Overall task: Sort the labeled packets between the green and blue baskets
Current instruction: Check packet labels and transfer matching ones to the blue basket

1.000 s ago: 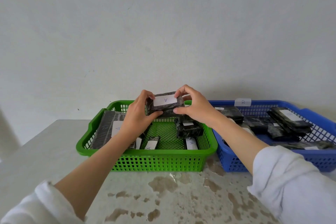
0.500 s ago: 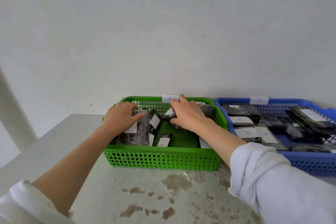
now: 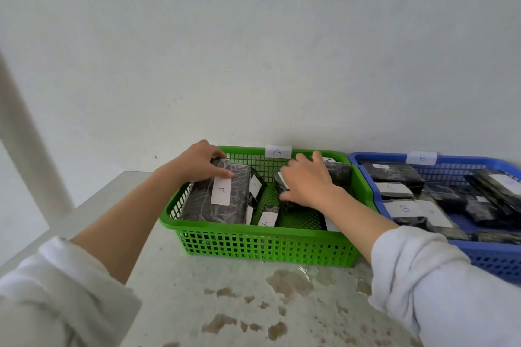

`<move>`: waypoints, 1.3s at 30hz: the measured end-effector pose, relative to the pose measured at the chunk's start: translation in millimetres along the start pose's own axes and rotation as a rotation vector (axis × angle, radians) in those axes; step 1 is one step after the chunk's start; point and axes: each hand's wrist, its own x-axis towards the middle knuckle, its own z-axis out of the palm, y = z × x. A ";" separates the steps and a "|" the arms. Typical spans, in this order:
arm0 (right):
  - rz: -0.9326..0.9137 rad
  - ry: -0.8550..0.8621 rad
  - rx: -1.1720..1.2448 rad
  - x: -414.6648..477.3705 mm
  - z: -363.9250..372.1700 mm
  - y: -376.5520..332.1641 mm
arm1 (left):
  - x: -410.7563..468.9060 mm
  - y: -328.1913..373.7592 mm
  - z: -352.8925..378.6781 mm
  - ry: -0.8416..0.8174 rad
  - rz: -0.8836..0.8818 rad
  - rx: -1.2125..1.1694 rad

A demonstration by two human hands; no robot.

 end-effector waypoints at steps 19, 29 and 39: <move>0.281 -0.131 1.326 -5.6 -50.1 46.0 | -12.4 7.6 9.4 0.142 0.013 -0.725; -0.010 -0.437 0.747 -34.5 -42.8 28.8 | -19.8 4.5 30.3 -0.283 -0.002 -0.048; -0.093 -0.400 0.263 -34.0 -37.3 24.5 | -16.5 3.7 24.5 -0.371 0.001 -0.060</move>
